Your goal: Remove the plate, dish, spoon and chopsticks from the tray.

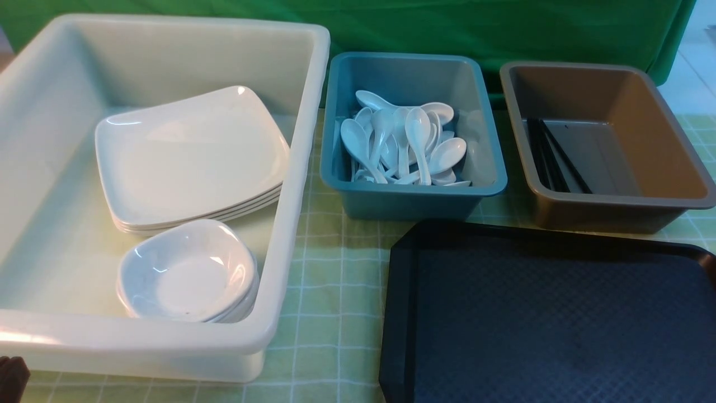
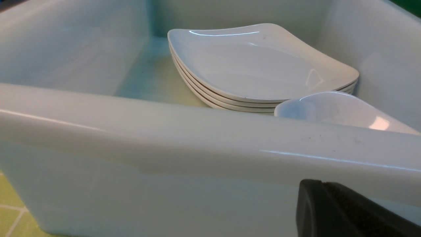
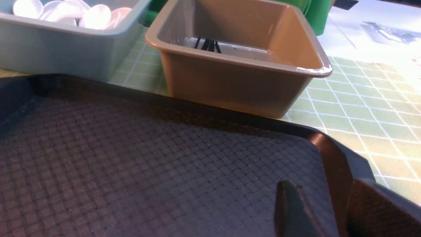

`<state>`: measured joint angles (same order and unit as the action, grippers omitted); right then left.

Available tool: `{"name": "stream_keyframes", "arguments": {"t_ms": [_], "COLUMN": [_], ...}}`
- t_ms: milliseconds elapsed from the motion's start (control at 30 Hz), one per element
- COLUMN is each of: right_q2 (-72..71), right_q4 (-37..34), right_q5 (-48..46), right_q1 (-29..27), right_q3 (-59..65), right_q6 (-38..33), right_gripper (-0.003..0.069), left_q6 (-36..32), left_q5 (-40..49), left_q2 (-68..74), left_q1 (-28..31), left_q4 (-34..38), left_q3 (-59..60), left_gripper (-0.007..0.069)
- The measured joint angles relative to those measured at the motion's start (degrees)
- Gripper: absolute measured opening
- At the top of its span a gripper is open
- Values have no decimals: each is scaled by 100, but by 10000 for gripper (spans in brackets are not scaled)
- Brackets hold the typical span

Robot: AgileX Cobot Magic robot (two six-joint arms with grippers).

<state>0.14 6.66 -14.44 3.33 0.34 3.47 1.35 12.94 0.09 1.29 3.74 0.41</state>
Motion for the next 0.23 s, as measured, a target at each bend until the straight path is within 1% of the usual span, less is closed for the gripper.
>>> {"name": "stream_keyframes", "arguments": {"t_ms": [233], "right_q2": [0], "right_q4": [0], "right_q5": [0], "right_q1": [0], "right_q3": [0], "right_q6": [0], "right_gripper": [241], "left_q6": [0], "left_q5": [0], "left_q2": [0], "left_q1": [0], "left_q4": [0], "left_q3": [0], "left_gripper": [-1]}}
